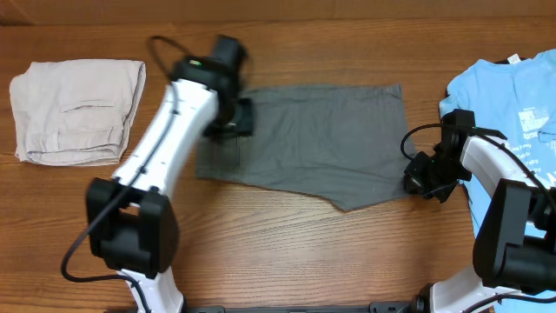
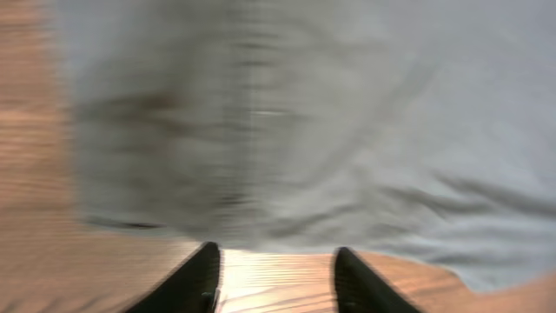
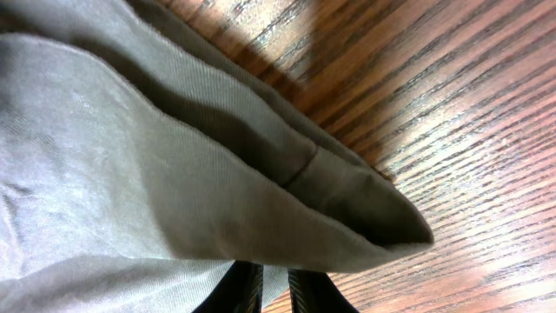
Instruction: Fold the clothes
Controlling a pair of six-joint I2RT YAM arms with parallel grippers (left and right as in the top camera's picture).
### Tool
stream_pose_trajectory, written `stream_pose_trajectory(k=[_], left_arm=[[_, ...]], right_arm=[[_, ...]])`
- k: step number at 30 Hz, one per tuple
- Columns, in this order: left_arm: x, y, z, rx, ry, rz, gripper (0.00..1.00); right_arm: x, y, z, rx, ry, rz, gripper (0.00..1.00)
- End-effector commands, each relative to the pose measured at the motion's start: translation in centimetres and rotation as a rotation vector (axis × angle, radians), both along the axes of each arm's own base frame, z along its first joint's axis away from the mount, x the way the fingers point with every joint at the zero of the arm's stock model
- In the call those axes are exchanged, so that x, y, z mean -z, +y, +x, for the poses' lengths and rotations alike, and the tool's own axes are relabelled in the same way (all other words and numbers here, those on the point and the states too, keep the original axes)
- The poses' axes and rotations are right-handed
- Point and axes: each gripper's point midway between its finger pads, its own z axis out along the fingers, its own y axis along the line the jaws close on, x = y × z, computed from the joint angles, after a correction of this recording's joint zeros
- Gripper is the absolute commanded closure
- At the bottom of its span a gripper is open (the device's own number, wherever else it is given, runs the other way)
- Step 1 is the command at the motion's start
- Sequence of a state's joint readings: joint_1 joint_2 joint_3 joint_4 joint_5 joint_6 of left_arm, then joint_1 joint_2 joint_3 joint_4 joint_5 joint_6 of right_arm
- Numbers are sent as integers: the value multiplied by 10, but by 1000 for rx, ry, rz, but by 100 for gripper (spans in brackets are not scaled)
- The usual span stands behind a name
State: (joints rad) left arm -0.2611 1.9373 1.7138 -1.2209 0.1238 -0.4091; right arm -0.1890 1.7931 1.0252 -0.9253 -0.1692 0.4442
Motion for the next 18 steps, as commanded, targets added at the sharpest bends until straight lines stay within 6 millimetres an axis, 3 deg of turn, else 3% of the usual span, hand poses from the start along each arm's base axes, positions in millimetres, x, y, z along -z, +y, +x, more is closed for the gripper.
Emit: stream_pose_trajectory(k=[1,6,18], left_arm=[[16,37,4,-51,50,15,48],[33,67,9,-87,70,20,36],[74,88,22,-64,80,126,36]], right_arm=[[11,-19,-13,14,36,-84,84],[18,-18,-15,15,29,-82,82],[18,-17,-16,15,32,-81,82]])
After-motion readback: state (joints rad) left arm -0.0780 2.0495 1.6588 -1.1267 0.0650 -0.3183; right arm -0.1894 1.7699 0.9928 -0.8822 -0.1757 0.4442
